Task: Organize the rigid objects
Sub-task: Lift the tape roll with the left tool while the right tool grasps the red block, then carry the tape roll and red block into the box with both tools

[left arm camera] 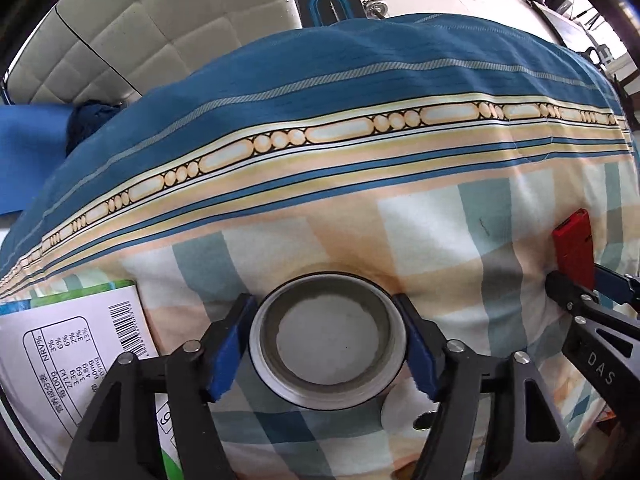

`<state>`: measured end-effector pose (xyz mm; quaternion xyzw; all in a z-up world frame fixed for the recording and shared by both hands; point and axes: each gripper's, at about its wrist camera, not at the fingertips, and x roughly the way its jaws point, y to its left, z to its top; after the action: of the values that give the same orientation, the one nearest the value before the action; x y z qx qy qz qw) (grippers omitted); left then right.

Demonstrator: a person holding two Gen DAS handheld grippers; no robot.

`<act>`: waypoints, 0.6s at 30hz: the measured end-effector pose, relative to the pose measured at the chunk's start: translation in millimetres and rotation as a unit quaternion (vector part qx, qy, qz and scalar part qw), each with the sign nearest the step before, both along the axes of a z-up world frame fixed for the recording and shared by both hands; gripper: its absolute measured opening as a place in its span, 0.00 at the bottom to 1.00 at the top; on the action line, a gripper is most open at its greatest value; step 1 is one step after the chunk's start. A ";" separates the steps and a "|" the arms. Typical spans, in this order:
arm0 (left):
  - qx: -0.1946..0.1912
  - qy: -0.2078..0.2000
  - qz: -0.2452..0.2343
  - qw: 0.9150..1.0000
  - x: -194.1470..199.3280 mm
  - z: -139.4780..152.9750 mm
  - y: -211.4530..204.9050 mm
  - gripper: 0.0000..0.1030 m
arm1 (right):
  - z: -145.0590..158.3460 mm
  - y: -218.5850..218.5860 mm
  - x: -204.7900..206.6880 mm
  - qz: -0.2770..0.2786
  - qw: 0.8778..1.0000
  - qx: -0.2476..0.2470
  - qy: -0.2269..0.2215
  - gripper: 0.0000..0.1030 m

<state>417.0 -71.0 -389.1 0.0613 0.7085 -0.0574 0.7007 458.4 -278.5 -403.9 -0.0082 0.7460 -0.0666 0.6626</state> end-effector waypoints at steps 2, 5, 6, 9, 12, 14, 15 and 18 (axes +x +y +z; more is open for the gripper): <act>0.004 -0.003 -0.001 1.000 -3.2 5.5 -3.8 0.60 | -0.1 0.5 0.6 0.003 1.000 0.001 0.004 0.46; 0.000 -0.006 -0.005 1.000 -9.7 10.9 -8.5 0.60 | 2.1 11.8 -12.1 0.016 1.000 -0.008 -0.006 0.42; -0.002 -0.008 -0.006 1.000 -12.0 13.6 -9.5 0.60 | -1.3 8.9 -19.3 0.019 1.000 -0.008 -0.008 0.40; -0.009 -0.014 -0.009 1.000 -19.6 23.8 -11.4 0.60 | -1.2 4.6 -37.9 0.025 1.000 0.004 0.000 0.38; -0.016 -0.015 -0.010 1.000 -23.8 27.8 -11.5 0.60 | -6.7 -6.6 -51.1 0.001 0.999 0.049 0.024 0.39; -0.019 -0.008 -0.003 1.000 -23.5 25.7 -10.9 0.60 | -6.9 -13.3 -52.4 -0.011 0.997 0.070 0.026 0.40; -0.019 -0.006 -0.002 1.000 -23.2 25.2 -10.7 0.60 | -4.4 -16.5 -51.4 -0.017 0.997 0.077 0.022 0.44; -0.020 -0.002 -0.001 1.000 -22.5 23.4 -10.8 0.60 | 3.1 -23.5 -45.1 -0.025 0.996 0.082 0.001 0.66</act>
<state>394.5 -81.8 -365.6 0.0477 0.7056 -0.0720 0.7033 413.3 -302.0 -400.8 0.0644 0.7496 -0.0220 0.6584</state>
